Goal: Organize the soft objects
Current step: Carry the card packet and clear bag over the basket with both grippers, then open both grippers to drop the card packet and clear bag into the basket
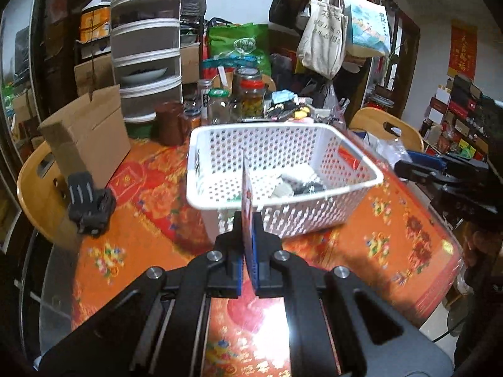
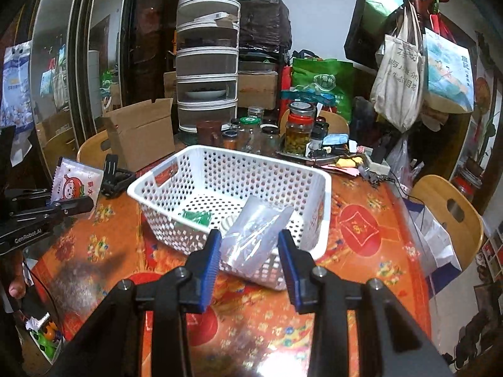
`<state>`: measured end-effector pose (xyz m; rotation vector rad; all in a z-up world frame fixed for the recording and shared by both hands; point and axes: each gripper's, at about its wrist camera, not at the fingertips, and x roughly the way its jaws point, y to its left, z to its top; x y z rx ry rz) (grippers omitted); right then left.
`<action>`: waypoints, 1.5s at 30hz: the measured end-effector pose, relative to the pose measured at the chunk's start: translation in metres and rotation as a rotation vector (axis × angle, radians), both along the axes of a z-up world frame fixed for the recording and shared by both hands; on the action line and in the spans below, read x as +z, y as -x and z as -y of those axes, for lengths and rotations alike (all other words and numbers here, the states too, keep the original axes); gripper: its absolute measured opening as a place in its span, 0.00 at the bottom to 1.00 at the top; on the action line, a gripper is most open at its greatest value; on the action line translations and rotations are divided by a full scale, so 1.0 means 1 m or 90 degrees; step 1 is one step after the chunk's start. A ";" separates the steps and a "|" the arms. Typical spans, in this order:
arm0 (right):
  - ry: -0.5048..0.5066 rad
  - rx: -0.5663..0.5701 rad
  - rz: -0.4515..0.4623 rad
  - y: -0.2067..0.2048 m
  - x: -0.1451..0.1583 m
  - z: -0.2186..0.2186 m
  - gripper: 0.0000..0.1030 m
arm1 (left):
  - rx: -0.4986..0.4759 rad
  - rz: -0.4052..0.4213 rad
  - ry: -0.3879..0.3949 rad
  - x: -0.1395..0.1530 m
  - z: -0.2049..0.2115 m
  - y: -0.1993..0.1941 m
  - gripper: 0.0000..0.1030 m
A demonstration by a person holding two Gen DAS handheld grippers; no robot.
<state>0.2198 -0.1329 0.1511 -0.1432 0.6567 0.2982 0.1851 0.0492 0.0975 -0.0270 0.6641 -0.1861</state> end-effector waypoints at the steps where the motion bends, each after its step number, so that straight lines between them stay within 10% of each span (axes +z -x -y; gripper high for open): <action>1: 0.001 -0.001 0.001 -0.005 0.004 0.001 0.35 | -0.003 -0.001 0.001 0.005 0.002 -0.005 0.03; 13: 0.006 -0.020 -0.032 -0.081 0.011 0.010 0.35 | -0.001 -0.036 -0.017 0.037 0.034 -0.092 0.03; 30: 0.099 -0.024 -0.146 -0.154 -0.074 -0.026 0.35 | 0.046 -0.173 -0.037 -0.062 0.038 -0.207 0.03; 45: 0.096 -0.023 -0.173 -0.165 -0.095 -0.021 0.40 | 0.041 -0.187 -0.041 -0.092 0.034 -0.225 0.09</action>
